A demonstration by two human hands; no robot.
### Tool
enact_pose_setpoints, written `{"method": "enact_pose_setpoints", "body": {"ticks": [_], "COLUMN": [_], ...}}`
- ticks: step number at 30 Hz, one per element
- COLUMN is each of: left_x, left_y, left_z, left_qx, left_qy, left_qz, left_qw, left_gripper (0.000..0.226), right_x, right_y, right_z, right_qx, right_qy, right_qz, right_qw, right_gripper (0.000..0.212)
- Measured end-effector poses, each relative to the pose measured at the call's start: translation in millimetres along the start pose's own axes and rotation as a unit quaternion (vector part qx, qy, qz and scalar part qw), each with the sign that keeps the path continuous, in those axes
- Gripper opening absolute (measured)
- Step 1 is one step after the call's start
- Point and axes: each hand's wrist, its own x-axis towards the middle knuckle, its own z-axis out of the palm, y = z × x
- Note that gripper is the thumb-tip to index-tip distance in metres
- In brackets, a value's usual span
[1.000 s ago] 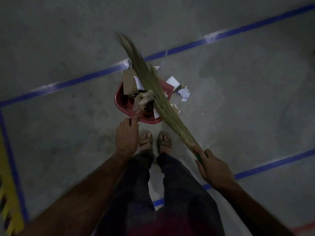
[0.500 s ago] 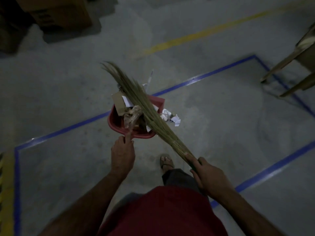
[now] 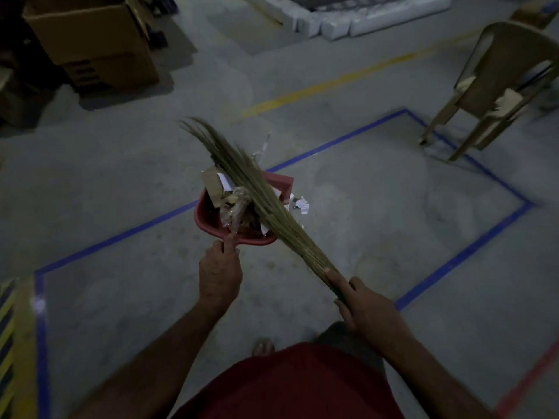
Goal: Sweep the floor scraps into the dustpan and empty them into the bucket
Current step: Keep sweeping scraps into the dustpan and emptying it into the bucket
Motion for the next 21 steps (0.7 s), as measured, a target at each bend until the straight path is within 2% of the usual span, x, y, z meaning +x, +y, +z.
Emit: {"method": "enact_pose_setpoints", "body": {"ticks": [9,16,21], "left_x": [-126,-268,-342], "left_y": [54,109,130], "left_z": [-24,-50,-64], "left_qx": [0.003,-0.002,-0.009], "left_qy": [0.048,0.020,0.016], "left_qz": [-0.009,-0.022,0.013], "left_qw": [0.999,1.000,1.000], "left_gripper": [0.044,0.040,0.040], "right_x": [-133,-282,-374], "right_y": [26,51,55], "right_z": [2,6,17], "right_qx": [-0.011,0.015,0.001], "right_qy": [0.035,0.020,0.035], "right_qz": [-0.012,-0.010,0.005], "right_qw": [0.999,1.000,0.999], "right_gripper": [0.072,0.071,0.073]}}
